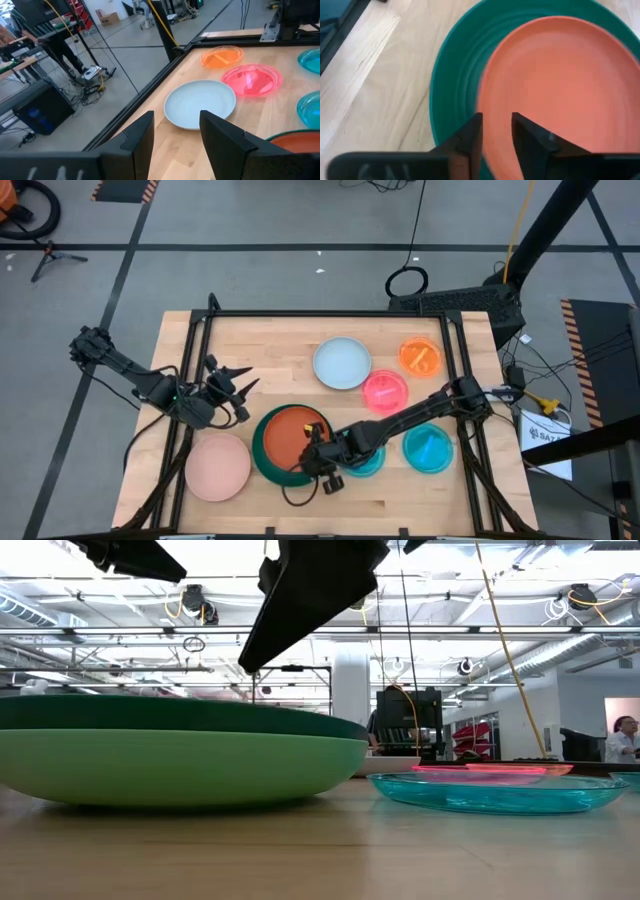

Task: Stack plastic plates
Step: Stack the light blue plate on top of the orange plate

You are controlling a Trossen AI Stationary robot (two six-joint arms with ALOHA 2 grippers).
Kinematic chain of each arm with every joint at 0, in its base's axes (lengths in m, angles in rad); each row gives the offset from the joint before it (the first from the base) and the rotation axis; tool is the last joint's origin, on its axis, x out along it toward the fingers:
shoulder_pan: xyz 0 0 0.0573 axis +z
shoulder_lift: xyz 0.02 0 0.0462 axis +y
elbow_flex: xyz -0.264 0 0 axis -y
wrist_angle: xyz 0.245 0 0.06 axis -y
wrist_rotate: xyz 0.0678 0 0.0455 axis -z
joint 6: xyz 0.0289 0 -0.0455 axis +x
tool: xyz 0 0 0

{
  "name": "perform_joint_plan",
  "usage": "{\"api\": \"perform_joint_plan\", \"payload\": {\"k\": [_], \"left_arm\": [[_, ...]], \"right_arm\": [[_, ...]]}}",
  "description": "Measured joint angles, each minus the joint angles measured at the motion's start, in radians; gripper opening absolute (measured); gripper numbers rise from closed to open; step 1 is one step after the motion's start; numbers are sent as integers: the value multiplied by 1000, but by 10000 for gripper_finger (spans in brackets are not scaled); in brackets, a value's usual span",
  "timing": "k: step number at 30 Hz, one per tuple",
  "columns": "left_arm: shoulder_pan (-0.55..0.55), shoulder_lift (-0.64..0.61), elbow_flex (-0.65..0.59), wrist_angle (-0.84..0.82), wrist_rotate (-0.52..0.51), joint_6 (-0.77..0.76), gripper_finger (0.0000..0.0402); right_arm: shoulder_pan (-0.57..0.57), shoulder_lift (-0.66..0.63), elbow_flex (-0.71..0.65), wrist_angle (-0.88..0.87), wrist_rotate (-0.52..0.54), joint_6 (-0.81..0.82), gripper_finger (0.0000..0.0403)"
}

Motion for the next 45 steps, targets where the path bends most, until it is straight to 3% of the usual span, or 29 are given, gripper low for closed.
{"api": "perform_joint_plan", "payload": {"k": [8,24,35,39,45], "left_arm": [[0,0,0,0,0,32,165],[0,0,0,14,1,77,165],[0,0,0,15,22,62,165],[0,0,0,10,27,42,165],[0,2,0,-14,29,14,165]], "right_arm": [[-1,-10,5,-42,8,26,138],[-53,-209,8,-191,162,-9,139],[-159,-223,-16,-249,157,-112,139],[-197,-270,-111,-207,156,-146,139],[-285,-412,-406,91,123,-195,139]]}}
